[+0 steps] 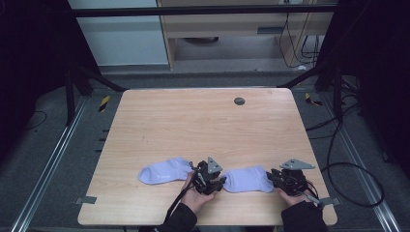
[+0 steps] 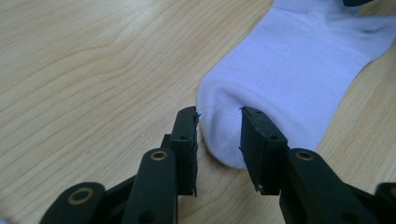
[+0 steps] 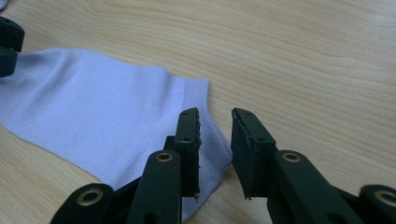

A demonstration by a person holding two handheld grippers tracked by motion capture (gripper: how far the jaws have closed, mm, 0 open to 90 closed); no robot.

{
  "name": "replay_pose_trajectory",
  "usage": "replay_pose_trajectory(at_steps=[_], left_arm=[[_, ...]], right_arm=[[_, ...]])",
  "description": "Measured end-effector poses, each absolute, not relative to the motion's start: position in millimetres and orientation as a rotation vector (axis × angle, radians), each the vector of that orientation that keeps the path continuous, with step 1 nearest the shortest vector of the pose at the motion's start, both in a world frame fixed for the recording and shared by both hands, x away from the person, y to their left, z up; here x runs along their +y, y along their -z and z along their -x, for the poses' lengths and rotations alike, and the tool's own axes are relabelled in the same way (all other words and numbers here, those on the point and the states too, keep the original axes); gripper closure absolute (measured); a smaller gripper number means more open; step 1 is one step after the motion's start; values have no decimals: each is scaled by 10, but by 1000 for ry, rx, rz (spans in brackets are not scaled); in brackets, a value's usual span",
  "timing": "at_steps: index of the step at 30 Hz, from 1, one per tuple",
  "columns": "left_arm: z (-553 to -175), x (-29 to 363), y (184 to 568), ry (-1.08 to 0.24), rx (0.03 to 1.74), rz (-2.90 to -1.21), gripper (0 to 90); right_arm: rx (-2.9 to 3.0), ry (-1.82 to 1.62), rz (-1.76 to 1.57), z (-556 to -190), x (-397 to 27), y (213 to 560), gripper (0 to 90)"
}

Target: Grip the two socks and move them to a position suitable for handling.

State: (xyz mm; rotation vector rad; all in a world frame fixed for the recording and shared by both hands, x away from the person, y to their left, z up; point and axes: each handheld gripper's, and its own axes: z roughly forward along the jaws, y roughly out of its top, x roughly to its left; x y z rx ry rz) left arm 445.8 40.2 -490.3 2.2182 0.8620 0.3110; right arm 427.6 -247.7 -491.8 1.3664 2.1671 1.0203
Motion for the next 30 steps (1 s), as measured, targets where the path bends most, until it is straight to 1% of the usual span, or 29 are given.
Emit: replay_pose_trajectory(at_steps=[1, 6, 8, 9, 10, 11, 13, 14, 19, 25, 30], left_arm=[[-4460, 395, 4914, -309, 865, -2222, 681], [-4472, 383, 4938, -306, 876, -2235, 753], [-4473, 379, 4942, -305, 874, -2236, 766], [-4471, 376, 4943, -307, 879, -2239, 804], [-4471, 374, 4944, -304, 879, -2240, 804], [-4471, 374, 4941, -303, 882, -2237, 838], [-4470, 376, 4939, -292, 887, -2231, 854], [-4469, 383, 4931, -291, 883, -2227, 878], [-4458, 423, 4883, -276, 873, -2217, 887], [-4405, 556, 4721, -280, 852, -2180, 889], [-4360, 633, 4630, -285, 832, -2179, 889]], right_arm=[[2172, -1015, -1360, -4279, -2475, 4921, 728], [2188, -992, -1359, -4292, -2464, 4940, 735], [2195, -987, -1365, -4294, -2462, 4941, 757], [2200, -982, -1364, -4296, -2461, 4944, 761], [2205, -977, -1373, -4295, -2455, 4948, 780], [2221, -961, -1373, -4302, -2452, 4957, 803], [2221, -957, -1375, -4304, -2451, 4961, 816], [2231, -961, -1378, -4305, -2457, 4947, 877], [2243, -974, -1388, -4290, -2461, 4906, 893], [2211, -1060, -1322, -4177, -2406, 4708, 894], [2208, -1096, -1281, -4120, -2327, 4618, 894]])
